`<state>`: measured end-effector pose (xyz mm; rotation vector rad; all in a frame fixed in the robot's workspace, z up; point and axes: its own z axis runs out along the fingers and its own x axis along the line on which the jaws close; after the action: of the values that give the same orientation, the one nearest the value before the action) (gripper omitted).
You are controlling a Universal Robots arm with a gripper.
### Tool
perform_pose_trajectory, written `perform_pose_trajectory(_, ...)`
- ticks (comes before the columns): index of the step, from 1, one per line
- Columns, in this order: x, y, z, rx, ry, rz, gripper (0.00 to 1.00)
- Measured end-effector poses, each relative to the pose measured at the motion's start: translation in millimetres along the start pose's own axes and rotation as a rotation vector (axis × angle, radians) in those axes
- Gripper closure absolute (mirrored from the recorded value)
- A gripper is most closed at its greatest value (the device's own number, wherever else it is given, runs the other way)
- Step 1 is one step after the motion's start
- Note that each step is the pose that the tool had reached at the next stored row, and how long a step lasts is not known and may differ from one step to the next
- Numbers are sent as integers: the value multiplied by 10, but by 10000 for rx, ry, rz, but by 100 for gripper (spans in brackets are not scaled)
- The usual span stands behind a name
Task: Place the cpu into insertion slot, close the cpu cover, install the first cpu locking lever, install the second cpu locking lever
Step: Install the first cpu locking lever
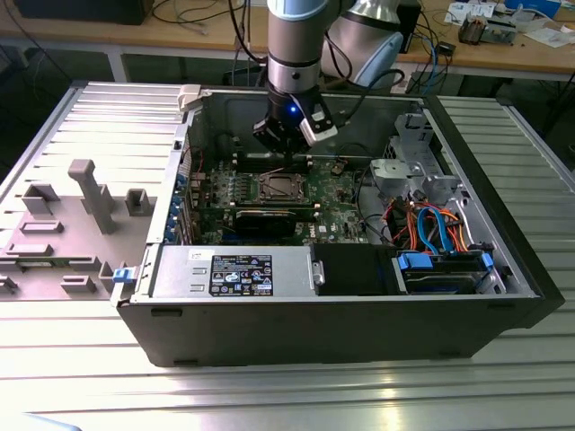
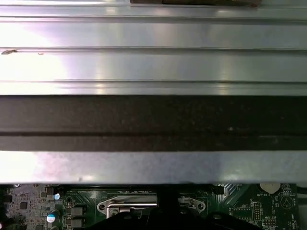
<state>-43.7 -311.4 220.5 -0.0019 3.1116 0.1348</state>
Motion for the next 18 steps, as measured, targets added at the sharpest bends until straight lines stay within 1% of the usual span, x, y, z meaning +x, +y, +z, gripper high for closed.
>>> perform_pose_trajectory(5,-15,-2,33,0,0,3,89)
perform_pose_trajectory(14,-35,-11,154,1,0,5,89)
perform_pose_trajectory(18,-36,-11,157,1,-1,8,89)
